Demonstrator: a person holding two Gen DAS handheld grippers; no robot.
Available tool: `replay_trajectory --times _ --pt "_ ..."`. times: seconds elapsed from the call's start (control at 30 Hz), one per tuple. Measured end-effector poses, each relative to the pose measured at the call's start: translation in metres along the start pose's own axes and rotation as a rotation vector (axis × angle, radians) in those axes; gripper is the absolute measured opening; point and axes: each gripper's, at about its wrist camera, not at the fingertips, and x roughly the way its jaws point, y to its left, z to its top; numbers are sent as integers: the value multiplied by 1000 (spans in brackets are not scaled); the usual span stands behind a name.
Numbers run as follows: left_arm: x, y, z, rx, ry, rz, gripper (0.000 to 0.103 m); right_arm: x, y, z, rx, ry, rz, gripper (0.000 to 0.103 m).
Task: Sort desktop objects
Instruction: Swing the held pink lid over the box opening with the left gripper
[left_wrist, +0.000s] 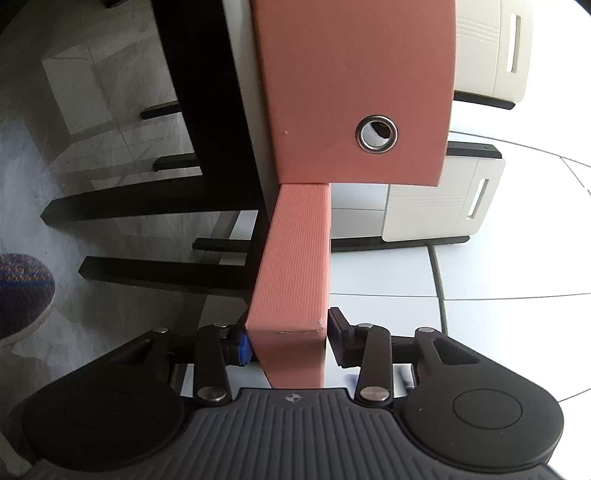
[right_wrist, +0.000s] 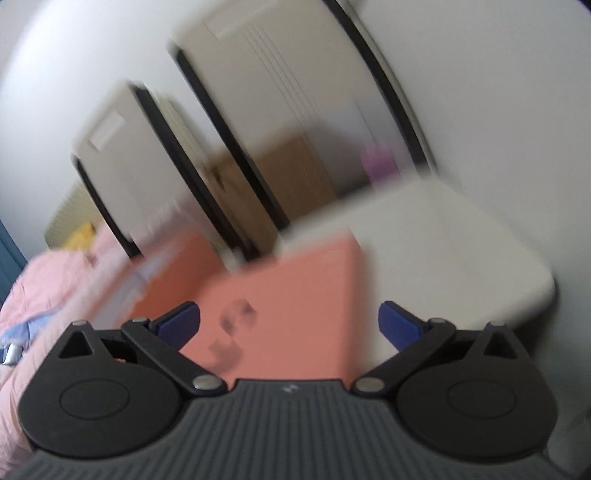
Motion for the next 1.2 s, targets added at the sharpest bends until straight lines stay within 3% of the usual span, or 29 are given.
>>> replay_trajectory --times 0.1,0.17,0.37,0.4,0.43,0.67,0.83,1.2 --pt "-4 -3 -6 39 -15 14 43 25 -39 -13 92 138 33 103" --pt "-5 -7 -8 68 -18 21 43 36 -49 -21 77 184 64 103" --pt "0 -3 -5 49 -6 23 43 36 -42 -25 103 183 141 102" --pt "2 -5 -4 45 -4 30 43 36 -41 -26 107 182 154 93" --pt "3 -7 -4 41 -2 38 44 35 -40 -26 111 182 167 75" --pt "-1 -63 -3 204 -5 0 44 35 -32 -31 142 181 257 70" --pt "-4 -95 3 277 -17 -65 44 8 -9 -18 120 103 283 70" --pt "-9 -141 19 360 -29 -175 44 -32 46 20 67 -17 243 70"
